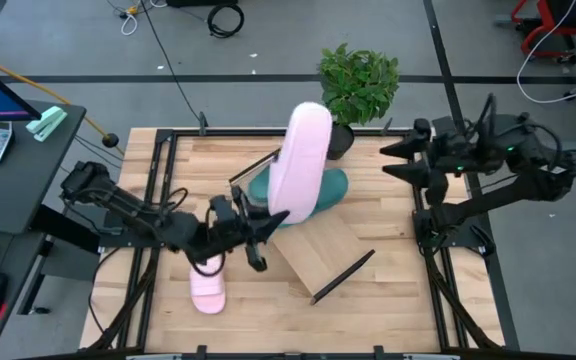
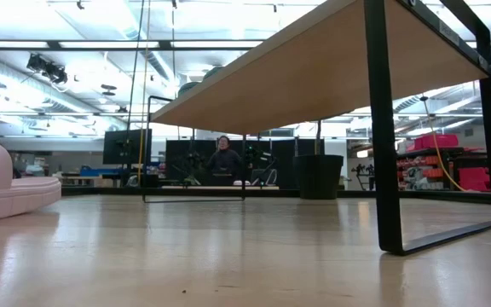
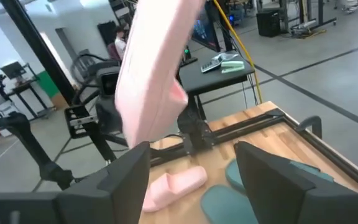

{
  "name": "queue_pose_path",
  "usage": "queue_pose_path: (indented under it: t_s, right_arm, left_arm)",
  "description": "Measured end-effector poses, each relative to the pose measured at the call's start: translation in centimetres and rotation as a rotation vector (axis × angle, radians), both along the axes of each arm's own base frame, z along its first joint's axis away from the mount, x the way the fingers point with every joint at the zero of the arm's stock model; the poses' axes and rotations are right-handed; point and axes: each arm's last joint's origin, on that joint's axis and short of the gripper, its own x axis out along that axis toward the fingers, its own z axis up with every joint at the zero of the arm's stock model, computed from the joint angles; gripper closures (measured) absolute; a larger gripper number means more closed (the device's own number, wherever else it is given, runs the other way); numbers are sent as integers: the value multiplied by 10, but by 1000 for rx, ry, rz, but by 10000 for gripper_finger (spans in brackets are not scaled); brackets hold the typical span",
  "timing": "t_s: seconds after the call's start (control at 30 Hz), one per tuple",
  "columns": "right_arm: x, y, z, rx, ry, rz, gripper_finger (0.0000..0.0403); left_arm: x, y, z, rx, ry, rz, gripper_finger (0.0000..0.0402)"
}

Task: Pick and place slides into the shelf
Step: Put the right pink slide on the shelf

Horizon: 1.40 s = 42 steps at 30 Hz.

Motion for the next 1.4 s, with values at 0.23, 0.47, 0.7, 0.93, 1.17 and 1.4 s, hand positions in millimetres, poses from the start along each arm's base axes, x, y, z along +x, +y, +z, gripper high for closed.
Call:
queue_pose_path:
  t_s: [0.23,0.47,0.7,0.93,1.17,1.4]
  right_arm:
    - [-11,-1,-9,-17,93,18,165]
    - [-16,-1,-25,-40,276,38,165]
    - [-17,0,-26,-31,281,80,170]
    - [-22,0,-30,-41,333,81,173]
    - [-29,0,-43,-5,488,107,172]
    - [-37,0,-55,55,644,95,174]
  left_arm:
    - [-4,-23,13,-68,242,-36,356]
    - [3,-33,27,-79,374,-40,356]
    - [17,-39,23,-91,390,-49,356]
    - [29,-44,7,-139,428,-99,356]
    - [46,-38,-11,-140,502,-156,356]
    - [48,-24,-21,-93,653,-163,356]
